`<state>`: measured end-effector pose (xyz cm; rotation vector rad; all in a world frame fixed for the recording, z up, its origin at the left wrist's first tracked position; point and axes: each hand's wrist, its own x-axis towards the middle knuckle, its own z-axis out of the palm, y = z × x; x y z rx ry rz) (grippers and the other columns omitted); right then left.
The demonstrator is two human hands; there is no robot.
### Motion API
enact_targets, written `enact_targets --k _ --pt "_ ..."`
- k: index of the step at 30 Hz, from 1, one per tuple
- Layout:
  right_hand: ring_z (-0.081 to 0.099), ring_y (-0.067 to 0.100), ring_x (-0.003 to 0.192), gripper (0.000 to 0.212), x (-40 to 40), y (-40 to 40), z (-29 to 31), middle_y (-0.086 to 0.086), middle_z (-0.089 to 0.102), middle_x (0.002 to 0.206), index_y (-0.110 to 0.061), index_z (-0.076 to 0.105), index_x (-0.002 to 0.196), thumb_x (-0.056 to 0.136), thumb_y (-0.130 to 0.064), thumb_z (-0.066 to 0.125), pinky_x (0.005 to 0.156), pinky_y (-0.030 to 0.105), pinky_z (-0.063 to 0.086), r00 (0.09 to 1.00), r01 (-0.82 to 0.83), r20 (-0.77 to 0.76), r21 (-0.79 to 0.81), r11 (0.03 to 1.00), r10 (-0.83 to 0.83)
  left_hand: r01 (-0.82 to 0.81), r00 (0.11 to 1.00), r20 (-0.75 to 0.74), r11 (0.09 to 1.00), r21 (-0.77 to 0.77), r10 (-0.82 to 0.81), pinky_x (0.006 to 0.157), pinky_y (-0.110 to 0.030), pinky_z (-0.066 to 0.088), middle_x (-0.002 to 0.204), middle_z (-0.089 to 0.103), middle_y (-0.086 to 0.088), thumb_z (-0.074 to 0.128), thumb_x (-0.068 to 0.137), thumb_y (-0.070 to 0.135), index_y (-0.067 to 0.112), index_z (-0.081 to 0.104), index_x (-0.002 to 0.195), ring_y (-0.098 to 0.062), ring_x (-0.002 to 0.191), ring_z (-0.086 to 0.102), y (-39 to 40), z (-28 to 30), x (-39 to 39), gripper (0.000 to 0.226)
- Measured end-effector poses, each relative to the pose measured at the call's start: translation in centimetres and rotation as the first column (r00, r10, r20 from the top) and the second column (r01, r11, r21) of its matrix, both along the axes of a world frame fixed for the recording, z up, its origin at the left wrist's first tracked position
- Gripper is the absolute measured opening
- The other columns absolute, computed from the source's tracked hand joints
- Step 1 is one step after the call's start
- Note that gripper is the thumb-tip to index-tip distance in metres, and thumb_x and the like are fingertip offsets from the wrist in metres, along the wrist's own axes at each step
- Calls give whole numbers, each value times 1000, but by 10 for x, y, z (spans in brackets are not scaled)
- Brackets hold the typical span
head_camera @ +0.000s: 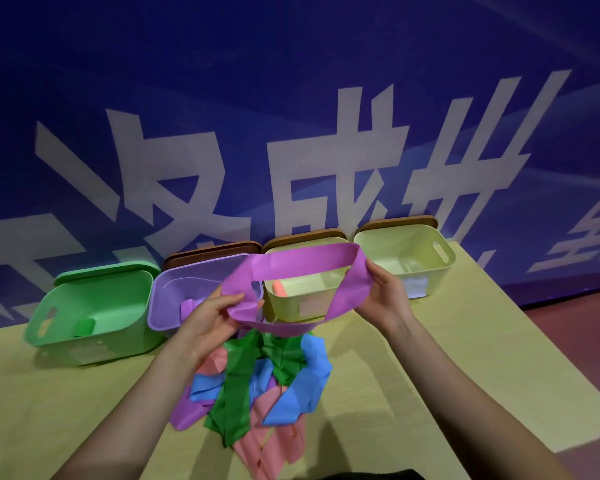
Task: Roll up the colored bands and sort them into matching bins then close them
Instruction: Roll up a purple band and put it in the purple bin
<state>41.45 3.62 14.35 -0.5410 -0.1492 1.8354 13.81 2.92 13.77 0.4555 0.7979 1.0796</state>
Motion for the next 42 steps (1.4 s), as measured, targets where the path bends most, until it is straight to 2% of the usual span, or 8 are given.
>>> enact_targets --k 3,8,13,17,21,27,35,42 --pt "70 23 84 62 11 2 -5 8 72 94 -4 71 101 42 -2 91 80 36 56 993 94 -73 -8 996 -94 -29 987 156 997 -66 39 74 -39 59 91 72 -13 92 17 -4 1 68 99 -22 80 71 -2 -4 -2 85" --pt "70 24 84 18 12 1 -5 10 71 92 -5 66 103 88 -12 58 90 34 51 980 163 -106 -52 985 -168 -155 940 267 963 -220 212 57 -37 58 75 70 -12 80 12 -11 0 62 84 -24 60 70 -11 -5 6 75" --pt "67 28 85 40 10 1 -3 11 68 89 -3 73 84 47 -3 87 97 36 45 974 198 -119 9 980 -195 -120 990 16 913 -390 137 78 -34 42 68 69 -5 48 71 14 10 63 81 -21 76 60 -15 -6 17 18" --pt "64 21 78 9 10 -2 8 6 65 80 -6 68 83 76 -11 67 86 31 51 981 190 -47 23 982 -188 -119 989 -130 916 -382 75 67 -29 40 68 63 -3 48 88 20 13 60 82 -15 66 53 -16 -21 16 15" --pt "58 16 70 14 3 -3 15 7 60 75 -5 61 84 89 -12 50 66 25 50 970 120 196 119 986 -142 20 855 -479 936 -350 -198 62 -29 33 62 50 -2 41 92 29 14 58 81 -15 59 45 -26 -43 16 25" --pt "45 11 71 19 -28 -11 13 1 49 71 -10 58 75 93 -10 52 68 25 39 656 -186 745 315 931 -122 33 636 -730 954 -297 -249 69 -28 35 91 60 -4 46 97 18 12 63 96 -15 82 53 -27 -51 46 18" --pt "47 15 72 17 -42 -21 25 9 53 76 2 62 86 96 -7 52 66 28 37 386 -365 893 378 851 -231 -34 842 -525 984 174 122 96 -36 47 98 73 -10 40 101 35 16 71 92 -22 98 66 -21 1 92 38" --pt "50 8 66 12 -39 -21 25 0 58 69 -8 64 82 92 -7 56 62 26 40 259 -345 921 370 863 -292 -96 819 -523 954 284 237 90 -49 47 91 64 -17 61 89 40 27 73 79 -31 92 59 -29 10 100 20"
